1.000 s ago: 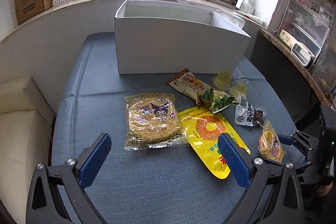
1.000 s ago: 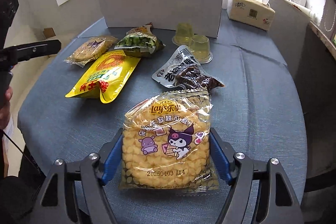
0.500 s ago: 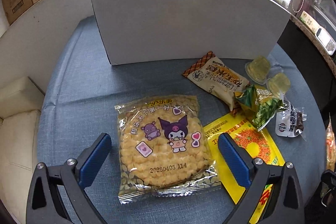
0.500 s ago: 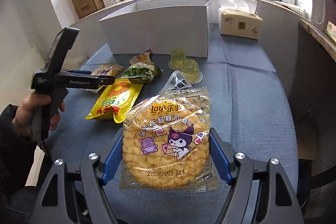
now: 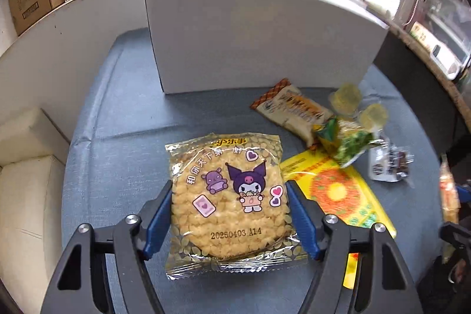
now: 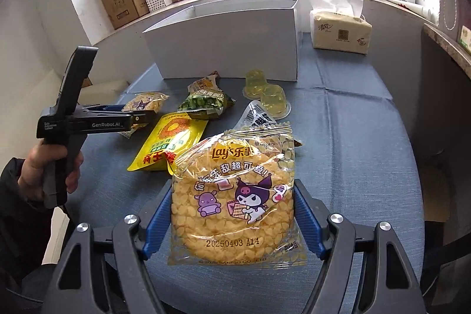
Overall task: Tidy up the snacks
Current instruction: 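Grasp Lay's cracker bag with right tool while left tool grasps cookie packet, then lower both held bags into the white box and open both tools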
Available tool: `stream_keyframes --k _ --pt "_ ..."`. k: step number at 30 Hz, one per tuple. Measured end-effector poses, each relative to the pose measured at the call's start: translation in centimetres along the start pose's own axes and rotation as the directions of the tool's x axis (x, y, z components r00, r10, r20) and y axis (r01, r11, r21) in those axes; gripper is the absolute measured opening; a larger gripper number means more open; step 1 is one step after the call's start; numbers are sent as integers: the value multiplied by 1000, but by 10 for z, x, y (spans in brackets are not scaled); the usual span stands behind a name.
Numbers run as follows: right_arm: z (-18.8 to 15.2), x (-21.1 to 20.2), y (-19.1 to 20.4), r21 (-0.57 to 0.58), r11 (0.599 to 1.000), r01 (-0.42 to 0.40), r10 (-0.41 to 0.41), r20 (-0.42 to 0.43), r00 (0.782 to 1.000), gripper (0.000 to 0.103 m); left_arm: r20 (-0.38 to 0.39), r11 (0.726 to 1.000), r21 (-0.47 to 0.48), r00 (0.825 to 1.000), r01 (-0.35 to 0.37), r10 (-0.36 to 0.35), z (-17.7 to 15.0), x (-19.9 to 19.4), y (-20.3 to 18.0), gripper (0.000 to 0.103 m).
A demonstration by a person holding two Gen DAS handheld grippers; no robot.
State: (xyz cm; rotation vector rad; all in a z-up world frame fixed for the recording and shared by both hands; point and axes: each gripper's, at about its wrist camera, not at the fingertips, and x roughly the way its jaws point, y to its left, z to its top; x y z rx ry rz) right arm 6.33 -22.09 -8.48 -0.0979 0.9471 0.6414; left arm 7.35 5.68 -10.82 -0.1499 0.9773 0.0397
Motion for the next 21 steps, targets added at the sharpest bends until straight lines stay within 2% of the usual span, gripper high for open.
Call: stream_keyframes --k 4,7,8,12,15,17,21 --pt "14 -2 8 -22 1000 -17 18 17 1000 79 79 999 -2 996 36 -36 3 -46 -3 77" --pt "36 -10 11 -18 998 -62 63 58 996 79 157 991 -23 979 133 -127 13 -85 -7 77" --pt "45 -13 11 -16 997 -70 71 73 995 79 187 989 -24 973 145 -138 18 -98 -8 77" --pt "88 -26 12 -8 997 -76 76 148 986 79 265 992 -2 957 125 -120 47 -137 -20 77" --pt "125 -27 4 40 989 -143 133 185 974 79 284 992 33 950 126 -130 80 -146 -25 77" --pt "152 -22 0 63 985 -160 145 202 969 79 293 995 59 952 77 -91 110 -140 -35 77" --pt "206 -1 -13 123 979 -160 131 220 967 79 289 998 64 957 21 -39 171 -113 -27 77"
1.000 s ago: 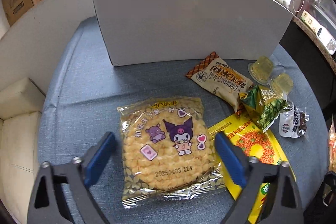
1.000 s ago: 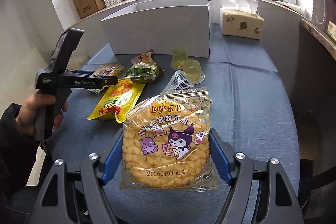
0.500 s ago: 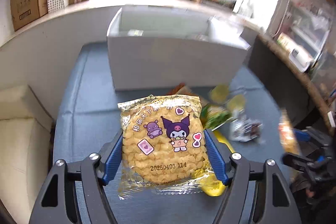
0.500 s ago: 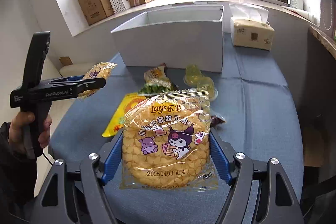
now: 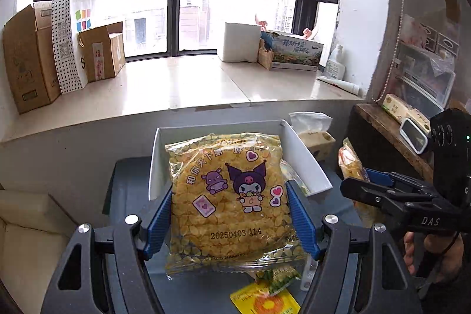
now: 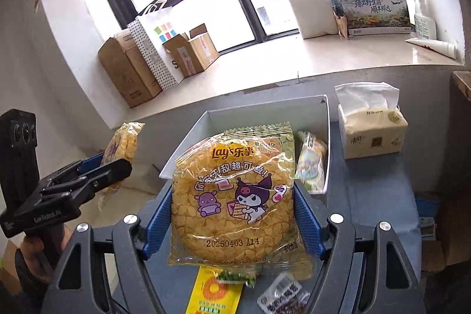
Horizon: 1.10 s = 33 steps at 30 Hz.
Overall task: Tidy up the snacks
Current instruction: 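Lower both held bags into the white box and open both tools, then grasp green garlic pea bag with right tool while left tool grasps yellow chip bag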
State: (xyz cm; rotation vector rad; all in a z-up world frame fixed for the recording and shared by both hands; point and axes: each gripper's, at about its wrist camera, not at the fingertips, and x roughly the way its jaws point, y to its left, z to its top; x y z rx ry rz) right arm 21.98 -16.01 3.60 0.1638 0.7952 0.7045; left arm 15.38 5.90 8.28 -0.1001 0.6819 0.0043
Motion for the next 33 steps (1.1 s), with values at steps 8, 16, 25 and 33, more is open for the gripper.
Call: stream_keyframes --k 8,16,25,33 --pt "52 70 -25 21 1000 10 -9 -9 1000 83 -90 995 47 992 -85 89 44 122 33 90" --pt "46 78 -48 105 994 5 -1 -32 999 103 -102 995 29 990 -96 98 24 145 41 103" --pt "37 45 -33 32 999 -15 14 11 1000 103 -78 997 32 994 -68 71 20 101 35 103" --pt "-5 -20 -14 -74 997 15 -10 65 998 103 60 993 102 997 -51 45 -22 -10 6 103"
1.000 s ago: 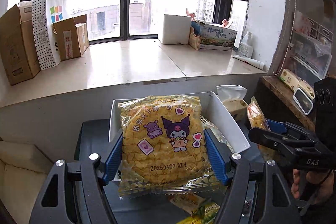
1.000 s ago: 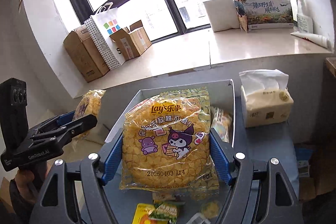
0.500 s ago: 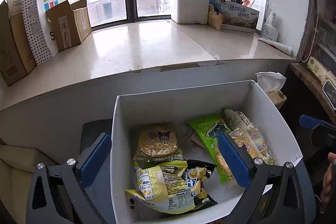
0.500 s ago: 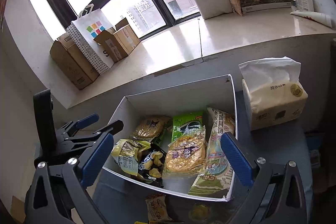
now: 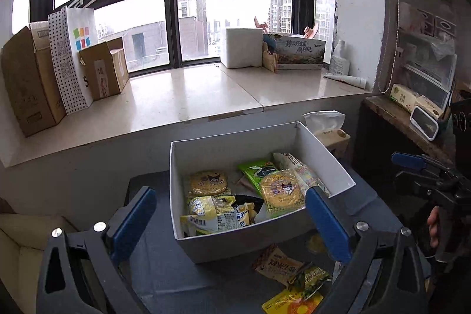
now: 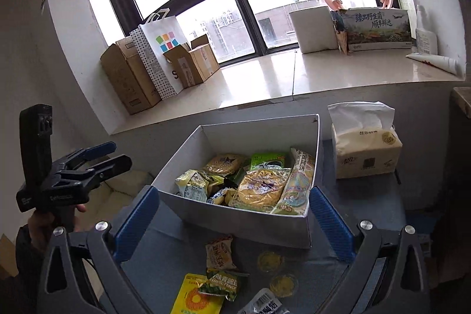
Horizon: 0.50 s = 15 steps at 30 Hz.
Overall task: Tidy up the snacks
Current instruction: 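Grasp green garlic pea bag with right tool while left tool grasps yellow chip bag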
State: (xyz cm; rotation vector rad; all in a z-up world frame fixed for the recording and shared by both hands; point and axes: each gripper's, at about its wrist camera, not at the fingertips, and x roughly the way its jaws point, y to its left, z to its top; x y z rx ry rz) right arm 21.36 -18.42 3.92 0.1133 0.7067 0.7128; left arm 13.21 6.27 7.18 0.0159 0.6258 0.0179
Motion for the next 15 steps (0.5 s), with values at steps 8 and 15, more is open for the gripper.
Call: stream_keyframes --k 8,15 --pt "-80 -28 5 -12 1000 12 -12 -51 999 103 -24 995 -73 998 64 -66 -96 -46 -30 103" --pt "-133 -20 15 -38 997 64 -67 -87 994 103 -82 973 -194 987 122 -140 -143 -55 -41 103"
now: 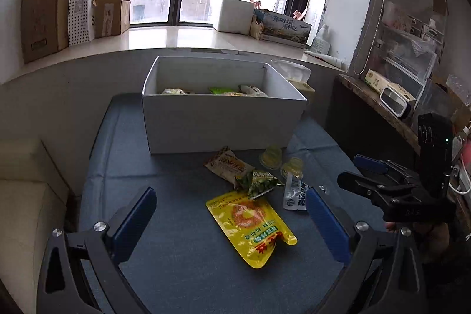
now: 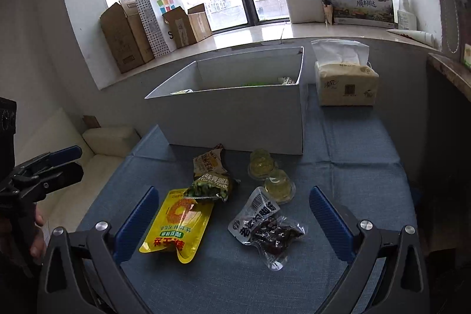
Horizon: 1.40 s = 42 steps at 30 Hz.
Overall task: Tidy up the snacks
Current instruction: 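Grasp green garlic pea bag with right tool while left tool grasps yellow chip bag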
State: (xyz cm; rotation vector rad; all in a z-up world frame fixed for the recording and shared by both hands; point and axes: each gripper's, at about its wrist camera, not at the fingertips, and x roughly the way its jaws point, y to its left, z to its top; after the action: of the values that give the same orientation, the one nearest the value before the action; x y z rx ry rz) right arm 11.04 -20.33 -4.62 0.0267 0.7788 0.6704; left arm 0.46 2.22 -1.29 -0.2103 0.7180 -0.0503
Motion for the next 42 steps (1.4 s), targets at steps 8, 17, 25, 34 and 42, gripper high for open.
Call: stream_keyframes --k 8,17,25,34,42 --pt "-1 26 19 -53 997 -55 51 -62 997 103 -34 999 -45 999 -20 18 -17 5 7 103" --pt "5 107 36 -118 990 -72 44 -227 973 103 -51 998 -33 997 -51 49 -24 7 11 103" --pt "0 141 30 -110 993 -47 11 -312 950 103 -87 997 -22 994 -75 73 -31 16 15 103" --pt "2 146 27 -99 993 -67 34 -304 952 62 -110 996 16 990 -92 93 -35 24 6 103" --pt "6 114 18 -63 992 -110 93 -228 969 57 -152 997 28 986 -66 69 -36 42 -3 103"
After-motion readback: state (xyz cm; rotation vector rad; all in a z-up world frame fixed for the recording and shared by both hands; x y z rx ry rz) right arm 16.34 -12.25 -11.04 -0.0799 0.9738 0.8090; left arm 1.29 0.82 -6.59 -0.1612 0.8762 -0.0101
